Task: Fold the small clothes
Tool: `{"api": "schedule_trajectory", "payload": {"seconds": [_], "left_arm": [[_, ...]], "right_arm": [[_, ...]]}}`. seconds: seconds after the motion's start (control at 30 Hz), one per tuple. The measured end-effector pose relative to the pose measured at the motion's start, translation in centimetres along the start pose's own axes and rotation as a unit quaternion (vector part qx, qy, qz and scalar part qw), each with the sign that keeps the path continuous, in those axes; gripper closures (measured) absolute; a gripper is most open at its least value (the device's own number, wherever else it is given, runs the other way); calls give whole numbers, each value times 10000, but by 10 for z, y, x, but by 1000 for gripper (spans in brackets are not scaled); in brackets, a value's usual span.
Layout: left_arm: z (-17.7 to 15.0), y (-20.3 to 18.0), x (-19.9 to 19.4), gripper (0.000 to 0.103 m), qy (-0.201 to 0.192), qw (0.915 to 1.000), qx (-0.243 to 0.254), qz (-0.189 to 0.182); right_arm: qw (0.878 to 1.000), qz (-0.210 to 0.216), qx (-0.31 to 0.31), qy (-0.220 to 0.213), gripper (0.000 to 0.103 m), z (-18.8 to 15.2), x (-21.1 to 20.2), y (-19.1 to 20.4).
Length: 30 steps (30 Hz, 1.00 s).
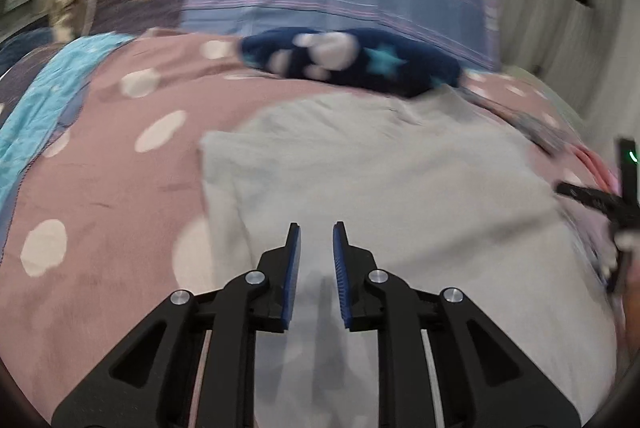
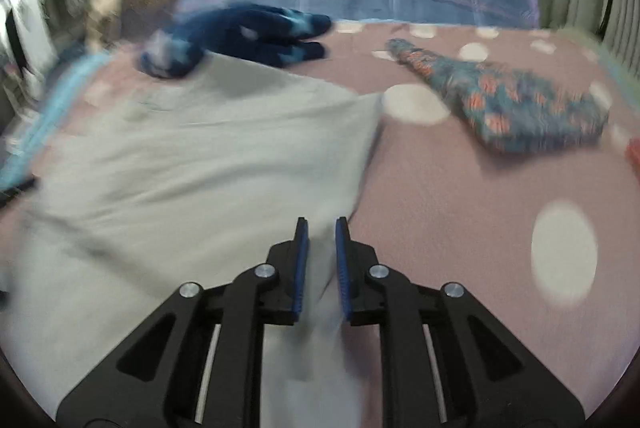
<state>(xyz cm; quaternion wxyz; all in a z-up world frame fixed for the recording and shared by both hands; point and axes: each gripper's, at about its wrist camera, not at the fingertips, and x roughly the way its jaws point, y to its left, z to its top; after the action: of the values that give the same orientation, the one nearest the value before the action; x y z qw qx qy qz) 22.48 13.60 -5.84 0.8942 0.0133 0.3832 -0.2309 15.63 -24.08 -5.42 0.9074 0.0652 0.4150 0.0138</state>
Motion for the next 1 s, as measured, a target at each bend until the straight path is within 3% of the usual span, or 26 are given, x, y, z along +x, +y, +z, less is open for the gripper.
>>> {"api": "schedule_trajectory", "payload": {"seconds": [0.03, 0.07, 0.13, 0.27, 0.33, 0.4, 0.47, 0.53, 0.67, 0.8, 1.0], "left_arm": [[-7, -4, 2, 82, 188, 9998, 113, 32], [-21, -8, 16, 81, 679, 9968, 298, 298], [-33, -12, 17, 80, 447, 9970, 484, 411], [-39, -13, 3, 79, 379, 9984, 97, 408], [-49, -21, -13, 78, 296, 9985, 256, 372], [-58, -29, -35, 73, 168, 9991, 356, 172], [-66, -34, -64, 54, -110, 9990, 426, 34], [-78, -35, -93, 45, -369, 9983, 444, -23], [-99, -25, -103, 42, -240, 9990, 331, 168], [-122, -10, -104, 41, -22, 9999, -55, 148], [-151, -13, -109, 39, 231, 9993, -263, -138]], "right_arm": [[9999, 0, -112, 132, 73, -10, -1, 4], [9990, -104, -240, 368, 69, -24, 7, 8], [9989, -206, -391, 184, 68, -39, 8, 12], [9991, -284, -231, 210, 66, -40, 1, 14], [9990, -179, 137, 398, 62, -41, -10, 13], [9977, 224, 479, 426, 56, -46, -36, 14], [9977, 520, 432, 94, 53, -54, -66, 15], [9974, 523, 488, -117, 42, -66, -88, 13], [9931, 623, 920, -373, 41, -102, -108, -5], [9783, 924, 1738, -651, 41, -135, -121, -30], [9801, 518, 1764, -751, 41, -159, -141, -41]]}}
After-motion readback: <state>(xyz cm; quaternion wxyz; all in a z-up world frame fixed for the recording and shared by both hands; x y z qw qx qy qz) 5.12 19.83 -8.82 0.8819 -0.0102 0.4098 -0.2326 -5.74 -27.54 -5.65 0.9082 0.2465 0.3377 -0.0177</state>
